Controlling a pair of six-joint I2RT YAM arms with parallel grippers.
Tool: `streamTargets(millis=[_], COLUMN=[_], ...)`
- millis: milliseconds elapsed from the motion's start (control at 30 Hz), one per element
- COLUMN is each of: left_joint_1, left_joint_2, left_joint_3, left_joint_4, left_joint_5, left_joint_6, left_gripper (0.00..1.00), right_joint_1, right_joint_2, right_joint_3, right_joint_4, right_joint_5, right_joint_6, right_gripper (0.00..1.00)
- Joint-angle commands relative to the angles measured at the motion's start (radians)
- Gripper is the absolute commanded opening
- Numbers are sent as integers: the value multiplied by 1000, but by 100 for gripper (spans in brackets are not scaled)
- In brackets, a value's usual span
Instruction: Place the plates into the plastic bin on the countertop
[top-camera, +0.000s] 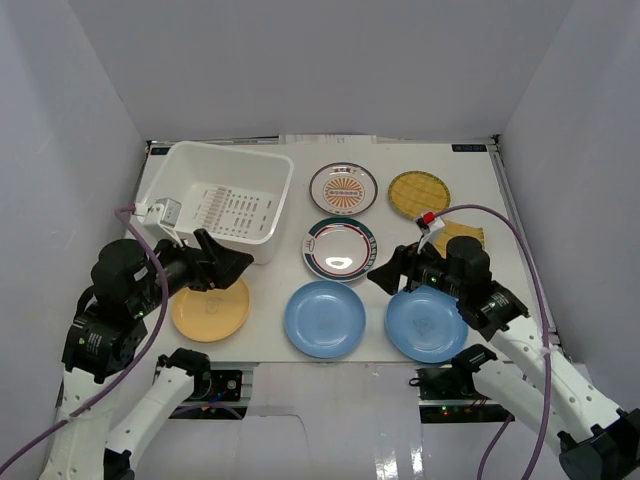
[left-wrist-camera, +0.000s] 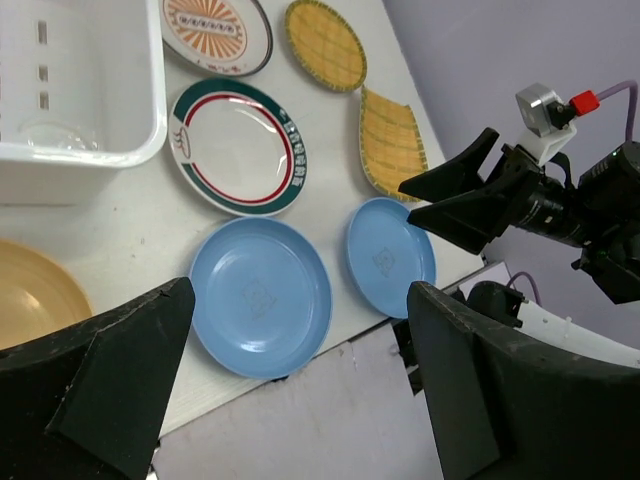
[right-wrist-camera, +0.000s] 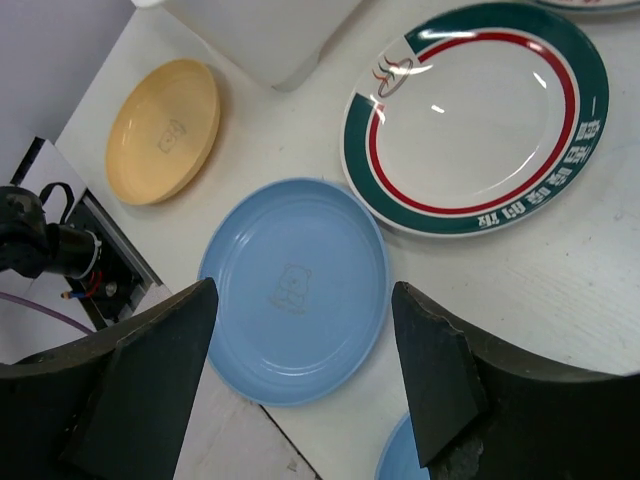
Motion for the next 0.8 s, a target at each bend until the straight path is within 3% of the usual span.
streamTargets(millis=[0, 233, 400, 500, 533, 667, 767], left_joint_1=[-2, -2, -2, -2, -2, -2, -2], left_joint_2=[8, -50, -60, -41, -37, -21, -14], left_joint_3=[-36, -233, -296, -325, -336, -388, -412], left_joint_4=[-50, 13, 13, 8, 10, 11, 23], left_joint_5=[34, 91, 117, 131, 135, 152, 164], left_joint_6=[-17, -95, -91, -74, -71, -63, -66], left_gripper=[98, 98, 98, 92, 85, 72, 70], right_joint_1=[4, 27, 102, 151, 168, 251, 262], right_joint_2=[22, 117, 213, 259, 273, 347, 419], right_joint_3=[-1, -12, -6, -26, -30, -46, -61], right_joint_4=[6, 57, -12, -49, -52, -12, 39], right_joint_5=[-23, -60, 9, 79, 95, 168, 220], right_joint_6=[-2, 29, -22, -39, -39, -25, -8], right_gripper=[76, 74, 68, 68, 68, 70, 70])
